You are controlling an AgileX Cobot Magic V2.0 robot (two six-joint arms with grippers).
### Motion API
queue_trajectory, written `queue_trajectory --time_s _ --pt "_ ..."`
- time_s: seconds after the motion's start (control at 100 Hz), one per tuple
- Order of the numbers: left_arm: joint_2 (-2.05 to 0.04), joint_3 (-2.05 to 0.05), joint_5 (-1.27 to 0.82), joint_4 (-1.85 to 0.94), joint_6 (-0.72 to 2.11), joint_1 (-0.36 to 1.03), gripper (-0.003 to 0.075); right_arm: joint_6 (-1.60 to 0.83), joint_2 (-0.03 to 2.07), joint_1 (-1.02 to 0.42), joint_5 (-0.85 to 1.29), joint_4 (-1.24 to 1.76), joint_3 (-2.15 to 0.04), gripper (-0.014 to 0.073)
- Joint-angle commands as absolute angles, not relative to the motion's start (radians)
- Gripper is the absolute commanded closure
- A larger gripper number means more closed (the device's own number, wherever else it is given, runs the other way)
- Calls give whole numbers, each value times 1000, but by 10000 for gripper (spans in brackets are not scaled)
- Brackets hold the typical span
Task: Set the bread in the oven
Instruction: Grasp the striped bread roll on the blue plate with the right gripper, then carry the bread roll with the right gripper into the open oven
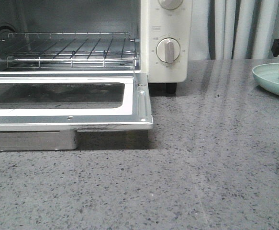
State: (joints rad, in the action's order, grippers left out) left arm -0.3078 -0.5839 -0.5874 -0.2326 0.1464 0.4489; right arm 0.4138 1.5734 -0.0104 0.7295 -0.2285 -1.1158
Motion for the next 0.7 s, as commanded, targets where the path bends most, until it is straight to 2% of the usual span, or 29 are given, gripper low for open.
queue_trajectory --time_s 0.0,0.13,0.25,0.46,0.56,0.69 --pt "-316 -617 -517 -253 143 445 741 397 1476 -6 657 -254 -1154 665" --pt "-316 -617 -515 -253 143 445 741 393 1311 -33 533 -257 -1212 665" --pt "-316 -617 -513 -253 143 445 741 367 1191 -137 445 -257 -1296 665" --pt "-316 -617 -473 -253 143 445 741 238 1161 -502 429 -257 -1436 665" --pt "-316 -617 -453 -253 143 445 741 234 1203 -698 406 -275 -1445 665" --pt "-316 -617 -447 -253 143 445 741 234 1309 -858 416 -313 -1445 665"
